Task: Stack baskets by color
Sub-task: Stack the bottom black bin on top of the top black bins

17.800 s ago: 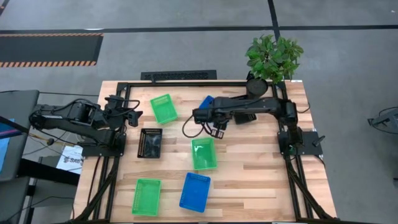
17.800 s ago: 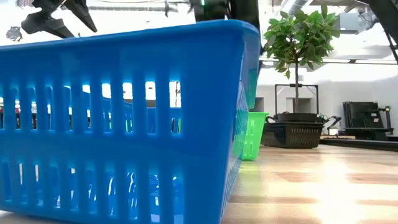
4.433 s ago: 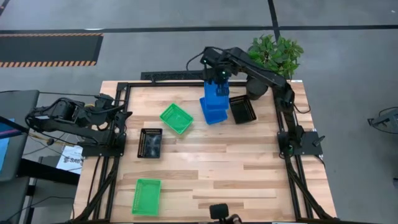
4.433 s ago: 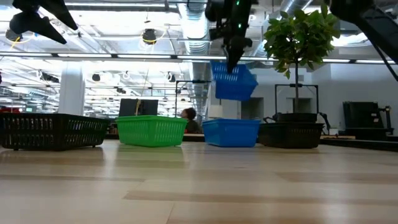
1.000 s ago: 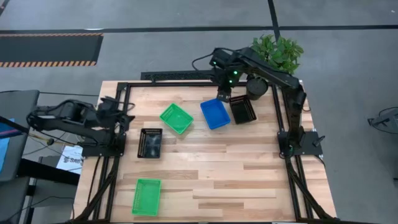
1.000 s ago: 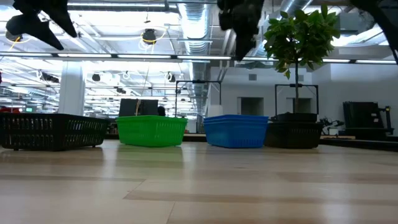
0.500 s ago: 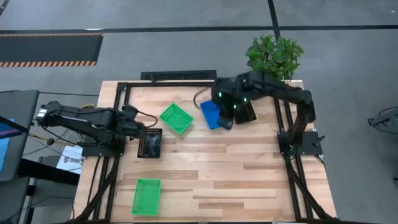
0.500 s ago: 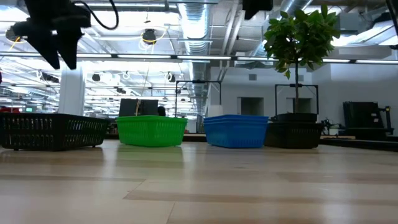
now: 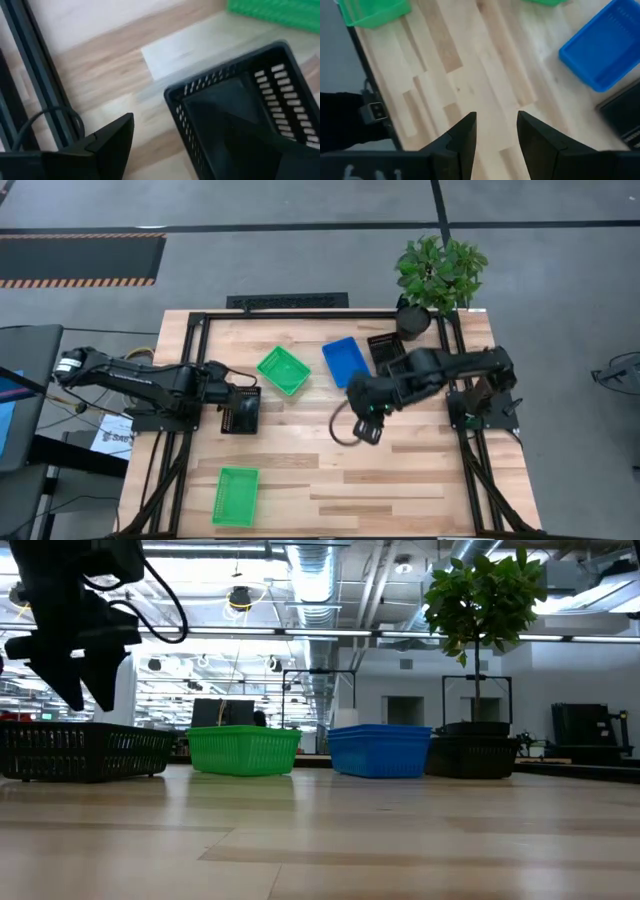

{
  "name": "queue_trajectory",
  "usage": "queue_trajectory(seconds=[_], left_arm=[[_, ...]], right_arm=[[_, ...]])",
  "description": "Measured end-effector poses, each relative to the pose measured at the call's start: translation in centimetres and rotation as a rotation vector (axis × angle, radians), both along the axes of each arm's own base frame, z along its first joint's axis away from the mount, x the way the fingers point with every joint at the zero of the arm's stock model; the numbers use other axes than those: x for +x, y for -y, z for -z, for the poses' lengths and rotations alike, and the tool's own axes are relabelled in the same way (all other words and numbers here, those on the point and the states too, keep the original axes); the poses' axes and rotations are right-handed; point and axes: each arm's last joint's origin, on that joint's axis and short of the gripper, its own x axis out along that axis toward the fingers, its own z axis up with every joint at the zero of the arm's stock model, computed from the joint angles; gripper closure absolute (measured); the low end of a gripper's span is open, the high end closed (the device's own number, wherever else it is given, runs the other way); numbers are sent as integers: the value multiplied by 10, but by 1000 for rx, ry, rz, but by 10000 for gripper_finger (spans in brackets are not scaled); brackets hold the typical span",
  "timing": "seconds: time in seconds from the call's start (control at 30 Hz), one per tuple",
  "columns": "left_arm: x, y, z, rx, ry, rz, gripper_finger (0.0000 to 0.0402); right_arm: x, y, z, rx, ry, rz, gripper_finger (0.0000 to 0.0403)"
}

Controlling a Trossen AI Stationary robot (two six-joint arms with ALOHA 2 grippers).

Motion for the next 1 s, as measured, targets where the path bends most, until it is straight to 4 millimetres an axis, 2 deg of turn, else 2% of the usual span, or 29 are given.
queue_trajectory(seconds=[0.17, 0.37, 0.7, 0.87, 1.0], left_arm=[[0, -3, 12, -8, 3, -7, 123], [11, -6, 20, -51, -15, -21, 123], [55, 2, 51, -232, 35, 39, 123], [87, 12, 57, -410, 242, 105, 123], [113, 21, 49, -469, 406, 157, 123]], right_arm=[[-9, -30, 0, -3, 17, 17, 242], [-23, -62, 0, -36, 46, -14, 242], [-49, -104, -1, 20, 53, -28, 242], [-58, -116, -1, 8, 69, -46, 242], [-61, -120, -1, -19, 93, -46, 242]])
